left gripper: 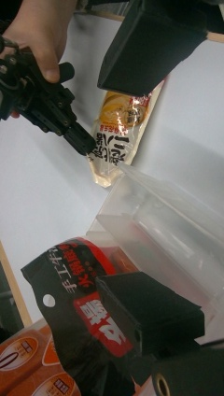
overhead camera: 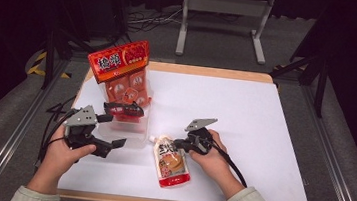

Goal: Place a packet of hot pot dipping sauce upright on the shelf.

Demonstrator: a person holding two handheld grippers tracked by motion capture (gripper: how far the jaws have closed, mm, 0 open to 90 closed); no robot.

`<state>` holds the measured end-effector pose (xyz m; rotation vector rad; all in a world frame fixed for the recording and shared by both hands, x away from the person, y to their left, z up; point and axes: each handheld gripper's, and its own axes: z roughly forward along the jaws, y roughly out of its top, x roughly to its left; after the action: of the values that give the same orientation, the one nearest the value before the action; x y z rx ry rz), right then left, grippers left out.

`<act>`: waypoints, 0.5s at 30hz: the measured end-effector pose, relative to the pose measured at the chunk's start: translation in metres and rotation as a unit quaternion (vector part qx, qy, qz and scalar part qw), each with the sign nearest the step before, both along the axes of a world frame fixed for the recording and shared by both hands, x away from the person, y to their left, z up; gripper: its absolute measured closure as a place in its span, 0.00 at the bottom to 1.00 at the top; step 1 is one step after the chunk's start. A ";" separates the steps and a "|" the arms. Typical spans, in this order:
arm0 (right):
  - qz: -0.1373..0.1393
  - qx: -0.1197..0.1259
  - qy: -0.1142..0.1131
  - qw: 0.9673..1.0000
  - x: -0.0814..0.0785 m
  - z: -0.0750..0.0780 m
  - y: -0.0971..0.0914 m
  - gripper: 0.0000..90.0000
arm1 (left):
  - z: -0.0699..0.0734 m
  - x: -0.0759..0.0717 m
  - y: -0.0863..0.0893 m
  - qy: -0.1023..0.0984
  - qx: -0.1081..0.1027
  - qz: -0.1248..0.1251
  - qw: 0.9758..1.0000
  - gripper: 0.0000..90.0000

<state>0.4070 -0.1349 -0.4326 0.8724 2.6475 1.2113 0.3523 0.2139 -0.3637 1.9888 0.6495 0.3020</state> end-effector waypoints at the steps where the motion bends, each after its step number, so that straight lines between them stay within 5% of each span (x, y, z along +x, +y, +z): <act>1: 0.000 0.002 0.000 1.000 0.000 0.003 -0.002 1.00 | 0.000 0.000 -0.001 0.000 -0.001 -0.001 1.000 0.08; 15: -0.003 0.064 -0.042 0.997 -0.018 0.053 -0.024 1.00 | 0.000 0.001 -0.007 0.007 -0.012 -0.013 1.000 0.08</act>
<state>0.3892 -0.1587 -0.3795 0.8272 2.5239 1.3979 0.3538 0.2067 -0.3640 1.9774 0.6329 0.2638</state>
